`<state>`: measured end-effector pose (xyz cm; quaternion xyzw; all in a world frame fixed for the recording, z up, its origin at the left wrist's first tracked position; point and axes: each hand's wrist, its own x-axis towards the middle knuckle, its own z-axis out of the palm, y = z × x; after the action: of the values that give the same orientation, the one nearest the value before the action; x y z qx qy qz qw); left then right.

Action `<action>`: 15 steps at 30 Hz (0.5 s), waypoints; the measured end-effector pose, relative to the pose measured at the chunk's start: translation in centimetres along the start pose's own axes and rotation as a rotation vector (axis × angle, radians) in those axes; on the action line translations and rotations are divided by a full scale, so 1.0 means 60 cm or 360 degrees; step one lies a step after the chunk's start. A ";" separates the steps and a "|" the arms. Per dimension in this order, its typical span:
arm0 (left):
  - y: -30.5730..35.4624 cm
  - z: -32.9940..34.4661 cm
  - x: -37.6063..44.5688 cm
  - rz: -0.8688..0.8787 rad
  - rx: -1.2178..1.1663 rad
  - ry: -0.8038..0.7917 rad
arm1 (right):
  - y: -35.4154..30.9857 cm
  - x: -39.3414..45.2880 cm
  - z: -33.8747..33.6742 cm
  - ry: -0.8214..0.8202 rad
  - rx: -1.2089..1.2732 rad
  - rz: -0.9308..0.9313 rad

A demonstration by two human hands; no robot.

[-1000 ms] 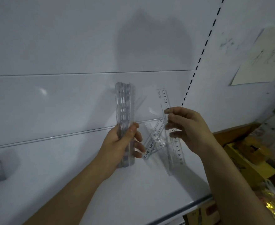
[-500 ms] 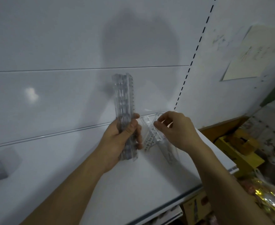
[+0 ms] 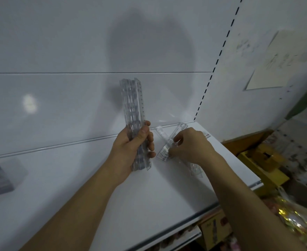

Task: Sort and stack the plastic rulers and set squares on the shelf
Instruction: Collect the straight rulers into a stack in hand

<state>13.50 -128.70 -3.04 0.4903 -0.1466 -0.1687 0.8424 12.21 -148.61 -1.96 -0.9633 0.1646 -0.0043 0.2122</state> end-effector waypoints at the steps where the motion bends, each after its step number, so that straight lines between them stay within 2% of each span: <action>1: 0.000 -0.001 0.001 0.0000 0.0000 0.0003 | 0.000 0.001 0.003 0.0021 -0.0041 -0.0011; 9: -0.003 -0.003 0.004 0.0001 0.0041 0.0001 | 0.009 0.011 0.011 0.0083 -0.0010 -0.0087; 15: -0.007 -0.002 0.003 -0.0012 0.0057 -0.0003 | 0.003 0.016 0.013 0.0090 0.0138 -0.0004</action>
<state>13.65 -128.87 -3.45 0.5057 -0.1483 -0.1697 0.8327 13.12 -148.76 -2.83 -0.9529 0.1689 -0.0388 0.2489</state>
